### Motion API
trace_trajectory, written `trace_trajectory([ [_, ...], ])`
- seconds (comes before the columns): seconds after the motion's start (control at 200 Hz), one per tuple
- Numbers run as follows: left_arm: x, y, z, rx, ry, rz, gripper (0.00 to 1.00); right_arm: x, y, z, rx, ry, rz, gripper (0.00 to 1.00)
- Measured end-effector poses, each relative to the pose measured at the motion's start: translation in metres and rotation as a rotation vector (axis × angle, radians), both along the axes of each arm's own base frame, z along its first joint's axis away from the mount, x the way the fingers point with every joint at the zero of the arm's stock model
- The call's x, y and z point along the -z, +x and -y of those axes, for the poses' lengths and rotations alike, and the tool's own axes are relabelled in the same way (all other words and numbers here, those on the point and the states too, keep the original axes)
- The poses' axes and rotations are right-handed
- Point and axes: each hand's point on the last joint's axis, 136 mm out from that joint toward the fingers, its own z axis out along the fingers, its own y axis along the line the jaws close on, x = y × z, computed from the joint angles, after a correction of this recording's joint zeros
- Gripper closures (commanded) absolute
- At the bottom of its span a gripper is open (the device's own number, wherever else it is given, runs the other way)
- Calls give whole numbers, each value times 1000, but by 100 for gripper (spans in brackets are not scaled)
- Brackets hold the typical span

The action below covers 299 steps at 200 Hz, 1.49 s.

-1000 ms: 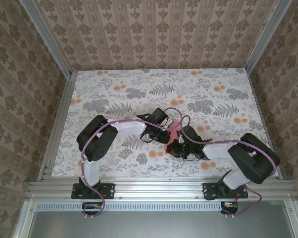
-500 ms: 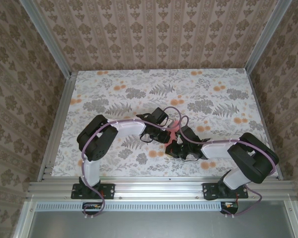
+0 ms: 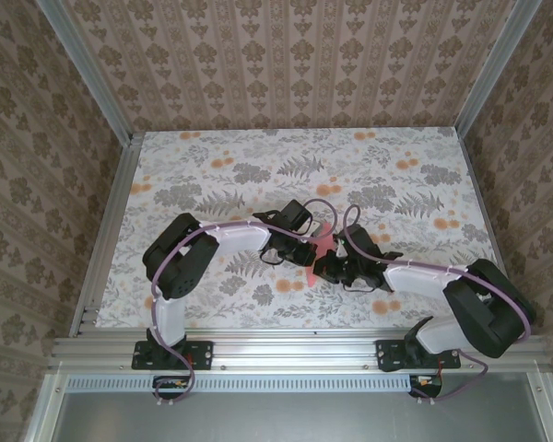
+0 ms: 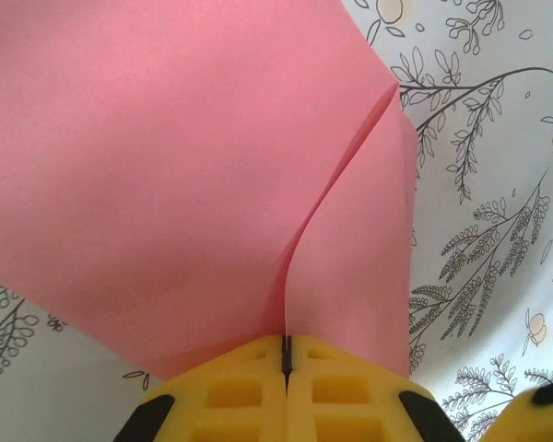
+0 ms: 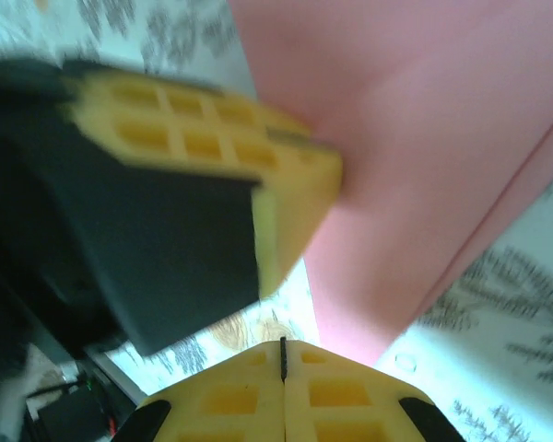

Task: Fold a paper plane with a square sheet of paper (pick it up from the middle)

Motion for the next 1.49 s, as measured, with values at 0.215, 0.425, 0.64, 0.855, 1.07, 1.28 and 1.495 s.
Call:
trace_trajectory([
  [0.215,0,0,0,0,0,0,95,20,13,7,16,-16,-47,93],
  [0.425,0,0,0,-1,2,2,95,32,9,7,-7,-36,-79,93],
  [0.64,0,0,0,-2,2,2,95,20,13,13,-13,-48,-54,93],
  [0.855,0,0,0,-1,2,2,95,11,38,25,29,-26,-18,93],
  [1.07,0,0,-1,-2,7,2,95,32,39,31,31,-43,-64,93],
  [1.28,0,1,-1,-3,11,4,95,26,41,34,25,-51,-55,93],
  [1.495,0,0,-1,-3,11,4,95,10,65,44,44,-32,-6,93],
])
